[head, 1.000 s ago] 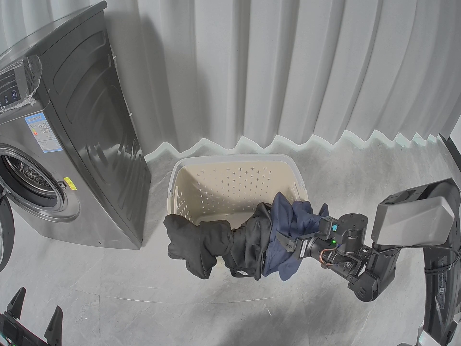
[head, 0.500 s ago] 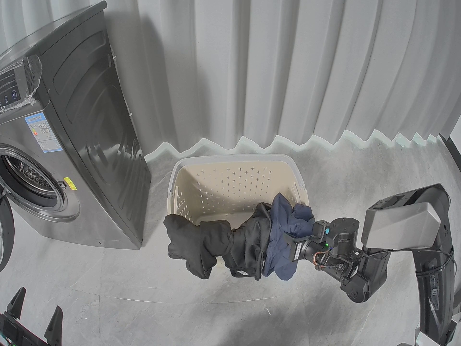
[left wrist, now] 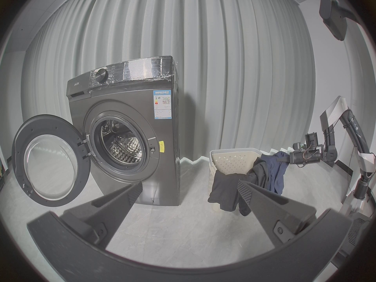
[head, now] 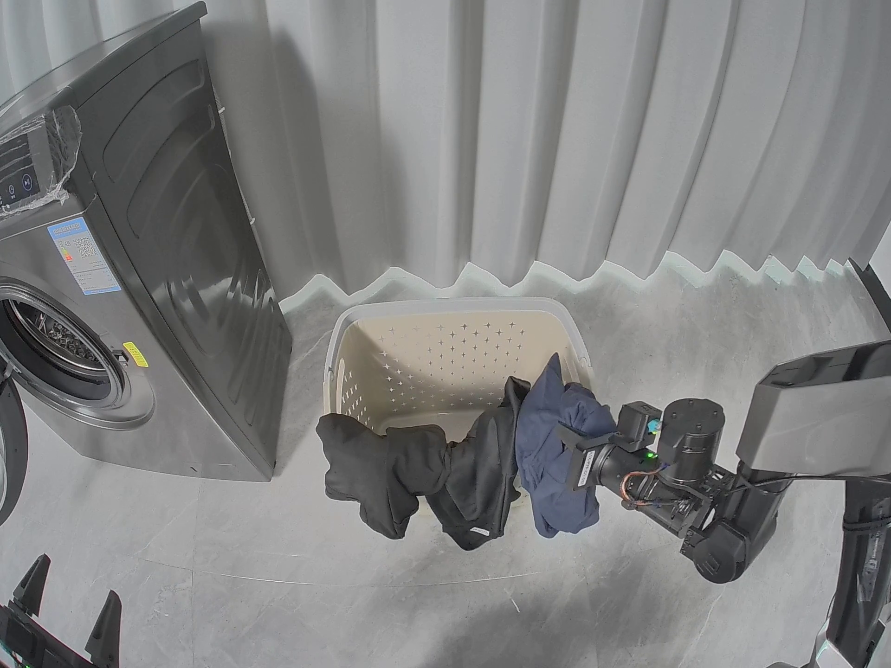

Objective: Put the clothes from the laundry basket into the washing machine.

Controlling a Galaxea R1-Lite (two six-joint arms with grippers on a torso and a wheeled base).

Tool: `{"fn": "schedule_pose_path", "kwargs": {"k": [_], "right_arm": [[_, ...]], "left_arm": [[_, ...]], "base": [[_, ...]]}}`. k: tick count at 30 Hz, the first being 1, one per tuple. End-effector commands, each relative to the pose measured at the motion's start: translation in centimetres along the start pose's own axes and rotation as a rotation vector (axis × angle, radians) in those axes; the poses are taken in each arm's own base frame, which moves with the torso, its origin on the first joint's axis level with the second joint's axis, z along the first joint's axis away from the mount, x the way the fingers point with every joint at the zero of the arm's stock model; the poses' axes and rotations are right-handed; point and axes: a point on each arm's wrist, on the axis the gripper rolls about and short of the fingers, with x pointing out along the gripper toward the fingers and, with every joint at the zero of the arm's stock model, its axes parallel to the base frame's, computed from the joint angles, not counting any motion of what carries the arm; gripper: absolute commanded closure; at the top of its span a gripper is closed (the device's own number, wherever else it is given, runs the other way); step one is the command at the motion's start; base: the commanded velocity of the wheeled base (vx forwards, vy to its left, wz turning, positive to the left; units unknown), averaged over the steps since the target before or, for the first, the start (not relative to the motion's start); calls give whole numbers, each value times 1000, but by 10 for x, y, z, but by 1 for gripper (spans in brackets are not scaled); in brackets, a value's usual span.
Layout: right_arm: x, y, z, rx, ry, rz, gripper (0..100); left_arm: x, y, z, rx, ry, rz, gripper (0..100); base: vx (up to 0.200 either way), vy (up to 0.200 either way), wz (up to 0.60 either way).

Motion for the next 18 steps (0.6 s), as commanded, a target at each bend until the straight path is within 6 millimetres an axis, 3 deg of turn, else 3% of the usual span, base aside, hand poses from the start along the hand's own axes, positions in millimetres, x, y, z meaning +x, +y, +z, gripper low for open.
{"fn": "schedule_pose_path", "kwargs": {"k": [1, 7, 13, 18], "right_arm": [[-39, 29, 46, -10, -123, 73, 100], [-57, 45, 74, -21, -209, 122, 100], [-48, 26, 57, -27, -133, 23, 100], [-45, 23, 63, -31, -171, 16, 100]], "left_arm": [[0, 0, -5, 1, -1, 0, 0], [0, 0, -5, 1, -1, 0, 0], [0, 0, -5, 1, -1, 0, 0], [0, 0, -5, 1, -1, 0, 0]], "base": [[0, 0, 0], [0, 0, 0], [0, 0, 0], [0, 0, 0]]}}
